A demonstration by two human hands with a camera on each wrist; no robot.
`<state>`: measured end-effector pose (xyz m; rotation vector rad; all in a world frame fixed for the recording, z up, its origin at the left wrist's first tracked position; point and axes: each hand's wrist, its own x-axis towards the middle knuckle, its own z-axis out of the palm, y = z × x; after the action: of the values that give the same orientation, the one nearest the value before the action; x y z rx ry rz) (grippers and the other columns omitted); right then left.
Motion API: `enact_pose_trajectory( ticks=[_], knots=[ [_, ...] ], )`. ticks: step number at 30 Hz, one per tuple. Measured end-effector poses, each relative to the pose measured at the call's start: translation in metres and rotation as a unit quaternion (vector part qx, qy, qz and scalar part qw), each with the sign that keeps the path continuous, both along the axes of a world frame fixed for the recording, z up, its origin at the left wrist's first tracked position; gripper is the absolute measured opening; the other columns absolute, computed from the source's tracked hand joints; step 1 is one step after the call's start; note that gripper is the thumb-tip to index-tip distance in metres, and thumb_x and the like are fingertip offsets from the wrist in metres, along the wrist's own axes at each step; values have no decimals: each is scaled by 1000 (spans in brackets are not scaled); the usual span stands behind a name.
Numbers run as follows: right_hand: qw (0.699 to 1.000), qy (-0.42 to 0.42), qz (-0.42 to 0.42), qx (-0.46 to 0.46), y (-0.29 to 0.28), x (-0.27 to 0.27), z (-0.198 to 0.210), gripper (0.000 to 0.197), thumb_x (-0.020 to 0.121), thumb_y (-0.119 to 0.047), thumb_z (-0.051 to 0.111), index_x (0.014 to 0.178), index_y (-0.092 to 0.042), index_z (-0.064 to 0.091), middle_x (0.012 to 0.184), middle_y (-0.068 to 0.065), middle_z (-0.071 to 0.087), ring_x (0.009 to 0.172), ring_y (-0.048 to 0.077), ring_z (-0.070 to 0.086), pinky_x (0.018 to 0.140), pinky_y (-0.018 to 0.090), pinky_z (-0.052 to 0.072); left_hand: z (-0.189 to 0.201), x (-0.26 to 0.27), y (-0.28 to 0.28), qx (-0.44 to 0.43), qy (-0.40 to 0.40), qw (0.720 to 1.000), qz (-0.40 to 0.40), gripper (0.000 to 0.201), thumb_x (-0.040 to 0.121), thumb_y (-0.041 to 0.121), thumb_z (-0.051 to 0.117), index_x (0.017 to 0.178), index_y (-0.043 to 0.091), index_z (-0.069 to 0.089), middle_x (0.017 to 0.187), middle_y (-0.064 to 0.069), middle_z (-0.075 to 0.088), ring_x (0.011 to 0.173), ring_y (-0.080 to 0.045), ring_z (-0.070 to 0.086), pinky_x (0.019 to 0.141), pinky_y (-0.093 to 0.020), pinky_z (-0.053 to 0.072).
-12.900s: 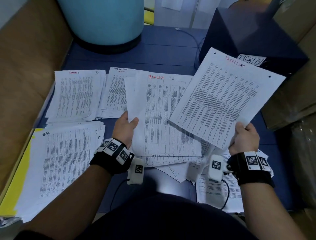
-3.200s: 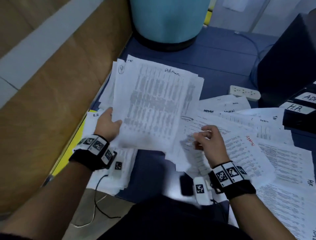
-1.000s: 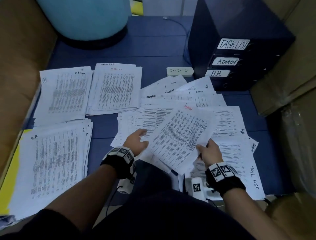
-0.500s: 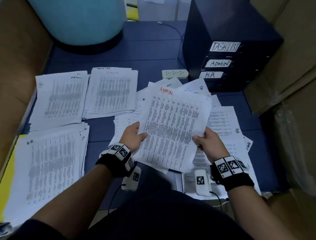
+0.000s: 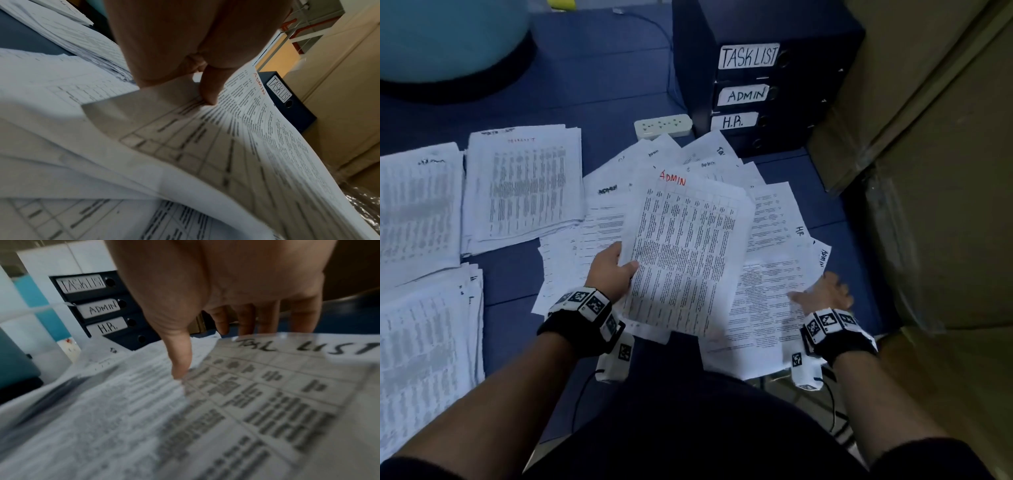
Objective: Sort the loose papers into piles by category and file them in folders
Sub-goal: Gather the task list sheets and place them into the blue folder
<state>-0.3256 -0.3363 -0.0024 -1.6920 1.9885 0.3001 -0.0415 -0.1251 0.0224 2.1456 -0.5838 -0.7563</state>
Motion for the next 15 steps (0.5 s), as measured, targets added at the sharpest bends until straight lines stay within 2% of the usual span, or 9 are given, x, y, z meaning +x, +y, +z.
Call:
enact_pose_trajectory(
  ticks=[2,4,7,9,10,12,14,15],
  knots=[
    [1000,2,-8,-16,-1,-4,-4,81,75,-30,80,139,-10,34,146,18,35,134,39,32,105,55,31,-2,-2,-3,8,-3,1000,-2,22,89,6,56,110,8,61,100,-9,67,92,-30,63,84,-41,51],
    [997,-27,1,-77,-4,-5,-6,61,80,-19,73,131,-12,41,139,17,45,127,38,42,103,52,35,-4,0,-4,17,-1,1000,2,20,90,6,56,109,8,61,97,-8,65,92,-29,61,80,-36,48],
    [984,-104,33,-140,-11,-4,0,28,87,-8,61,113,-12,50,110,24,61,101,41,58,87,45,46,-7,7,1,35,-12,999,2,24,91,8,56,115,4,58,102,-9,62,94,-26,57,80,-31,40],
    [978,-115,57,-162,-15,1,12,8,88,-9,56,94,-13,52,93,25,62,85,41,58,75,43,51,-10,14,9,58,-19,998,16,27,92,9,56,117,0,57,105,-10,62,96,-26,56,82,-32,40],
    [975,-114,71,-179,-17,5,18,6,89,-9,55,86,-12,51,88,23,61,83,40,57,74,43,51,-12,18,15,70,-25,997,27,25,92,9,56,114,-2,56,102,-12,61,94,-27,55,81,-32,40],
    [963,-110,109,-222,-19,15,32,6,90,-9,56,84,-9,57,88,20,59,87,40,56,82,45,46,-17,27,29,96,-30,993,62,19,92,9,56,104,-6,54,94,-15,57,89,-29,53,75,-35,39],
    [944,-116,153,-266,-20,25,45,5,92,-9,57,91,-6,61,98,19,59,96,40,55,87,47,40,-22,35,45,121,-35,988,90,28,92,11,56,108,-11,52,101,-24,58,96,-35,55,79,-40,41],
    [936,-135,173,-275,-20,29,52,5,93,-9,56,92,-7,60,97,18,59,95,39,55,85,46,41,-24,39,52,128,-39,986,103,31,91,10,57,113,-12,52,106,-26,58,97,-36,55,79,-41,41]
  ],
)
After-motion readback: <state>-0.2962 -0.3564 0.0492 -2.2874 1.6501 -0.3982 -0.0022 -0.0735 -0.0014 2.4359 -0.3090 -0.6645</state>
